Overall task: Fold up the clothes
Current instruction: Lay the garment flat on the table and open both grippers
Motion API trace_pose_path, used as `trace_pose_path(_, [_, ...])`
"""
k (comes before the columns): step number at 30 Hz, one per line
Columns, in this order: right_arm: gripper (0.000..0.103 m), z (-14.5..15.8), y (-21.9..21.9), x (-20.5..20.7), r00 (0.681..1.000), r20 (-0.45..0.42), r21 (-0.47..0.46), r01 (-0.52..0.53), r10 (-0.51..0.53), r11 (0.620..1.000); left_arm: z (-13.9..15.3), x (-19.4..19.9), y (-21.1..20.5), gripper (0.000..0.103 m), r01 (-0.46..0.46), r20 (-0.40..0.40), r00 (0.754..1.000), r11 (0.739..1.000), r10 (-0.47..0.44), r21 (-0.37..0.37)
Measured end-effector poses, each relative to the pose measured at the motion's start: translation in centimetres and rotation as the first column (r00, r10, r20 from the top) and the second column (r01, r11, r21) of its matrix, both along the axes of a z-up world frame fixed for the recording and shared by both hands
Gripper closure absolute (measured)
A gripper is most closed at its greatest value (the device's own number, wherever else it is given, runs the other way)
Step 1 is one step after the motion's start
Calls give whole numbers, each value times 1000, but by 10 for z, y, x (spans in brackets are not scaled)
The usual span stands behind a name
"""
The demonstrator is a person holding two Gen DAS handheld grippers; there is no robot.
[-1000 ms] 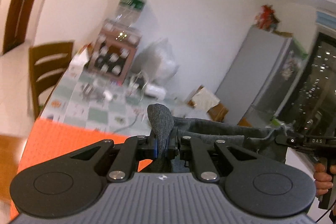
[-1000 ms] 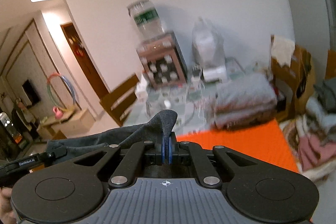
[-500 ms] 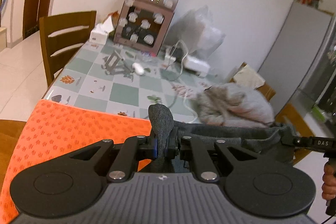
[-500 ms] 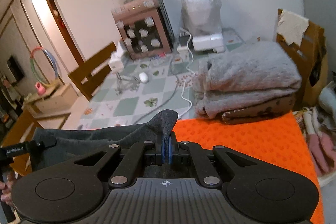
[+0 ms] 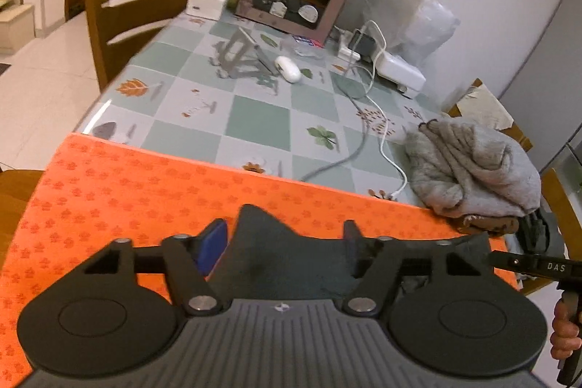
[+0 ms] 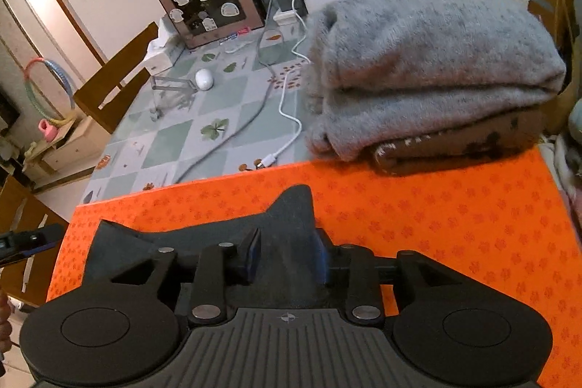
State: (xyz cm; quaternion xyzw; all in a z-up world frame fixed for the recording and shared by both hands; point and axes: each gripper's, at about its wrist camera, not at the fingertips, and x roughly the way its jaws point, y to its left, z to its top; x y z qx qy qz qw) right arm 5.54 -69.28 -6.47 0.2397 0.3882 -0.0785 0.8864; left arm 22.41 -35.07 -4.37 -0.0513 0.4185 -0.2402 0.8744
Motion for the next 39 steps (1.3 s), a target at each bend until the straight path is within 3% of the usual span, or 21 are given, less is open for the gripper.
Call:
trace_pose_path(9, [65, 21, 13, -47, 1000, 12, -52, -27, 27, 998, 13, -52, 44, 29, 37, 67, 997, 999, -39, 28])
trace_pose_path(17, [64, 38, 44, -106, 998, 32, -76, -55, 58, 996, 21, -110, 57, 54, 149, 71, 986, 987, -152, 54])
trace_pose_path(23, [63, 23, 67, -144, 999, 17, -57, -41, 42, 998, 4, -134, 47, 74, 241, 44, 969, 969, -243, 58])
trace_pose_path(32, [64, -23, 96, -173, 995, -85, -43, -62, 59, 997, -43, -139, 21, 74, 314, -17, 949, 944, -314, 99])
trace_pose_path(39, [64, -23, 89, -163, 993, -103, -66, -72, 65, 995, -74, -115, 16, 74, 266, -78, 963, 952, -256, 155])
